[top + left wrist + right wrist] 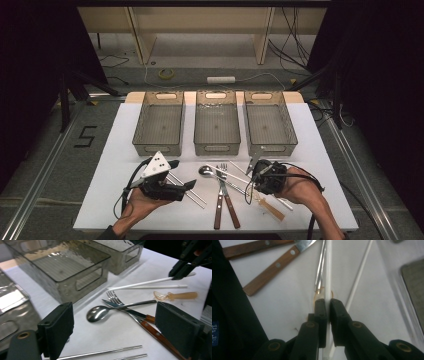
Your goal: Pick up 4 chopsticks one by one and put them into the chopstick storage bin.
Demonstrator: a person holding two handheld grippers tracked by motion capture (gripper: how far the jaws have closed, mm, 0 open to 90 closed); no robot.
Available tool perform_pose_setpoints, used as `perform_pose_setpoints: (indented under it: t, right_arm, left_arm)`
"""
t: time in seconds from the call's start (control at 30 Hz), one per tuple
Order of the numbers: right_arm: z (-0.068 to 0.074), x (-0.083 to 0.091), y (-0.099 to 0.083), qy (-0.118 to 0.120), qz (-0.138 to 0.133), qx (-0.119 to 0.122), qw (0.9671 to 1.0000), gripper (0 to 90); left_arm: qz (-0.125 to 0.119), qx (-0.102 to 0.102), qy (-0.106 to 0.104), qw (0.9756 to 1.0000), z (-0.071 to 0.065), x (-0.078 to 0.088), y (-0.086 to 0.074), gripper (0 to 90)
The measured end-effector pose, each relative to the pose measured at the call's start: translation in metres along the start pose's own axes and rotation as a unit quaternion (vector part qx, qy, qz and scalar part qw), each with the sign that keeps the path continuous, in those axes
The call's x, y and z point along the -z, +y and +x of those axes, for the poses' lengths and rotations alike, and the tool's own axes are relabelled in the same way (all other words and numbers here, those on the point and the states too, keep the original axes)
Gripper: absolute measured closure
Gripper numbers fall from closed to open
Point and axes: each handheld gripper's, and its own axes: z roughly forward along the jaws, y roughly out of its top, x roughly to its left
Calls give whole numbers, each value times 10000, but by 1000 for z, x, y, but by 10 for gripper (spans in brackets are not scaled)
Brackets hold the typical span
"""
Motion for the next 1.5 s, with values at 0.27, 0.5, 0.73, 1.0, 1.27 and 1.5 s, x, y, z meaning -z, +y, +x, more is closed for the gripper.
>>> perform_pose_setpoints:
  t: [0.27, 0.5, 0.73, 1.0, 1.27, 1.5]
  right_arm:
    - [12, -2, 18, 94, -12, 358, 9993, 849]
    - [22, -4, 34, 159, -20, 676, 9976, 849]
    - [30, -5, 43, 191, -4, 815, 9965, 849]
    - [37, -8, 50, 218, 42, 1016, 9946, 849]
    - [43, -10, 57, 280, 29, 1167, 9928, 849]
    - [44, -11, 59, 346, 6, 1281, 9912, 849]
  left_arm:
    - [350, -239, -172, 9990, -8, -18, 9, 155]
    - [594, -448, -173, 9971, -13, -23, 10, 156]
    - [928, -772, -285, 9923, -19, -28, 8, 175]
    - [1283, -1121, -340, 9848, -23, -33, 4, 255]
    - [1517, -1454, -453, 9766, -26, -36, -2, 380]
    - [1626, -1689, -509, 9708, -30, -37, -4, 467]
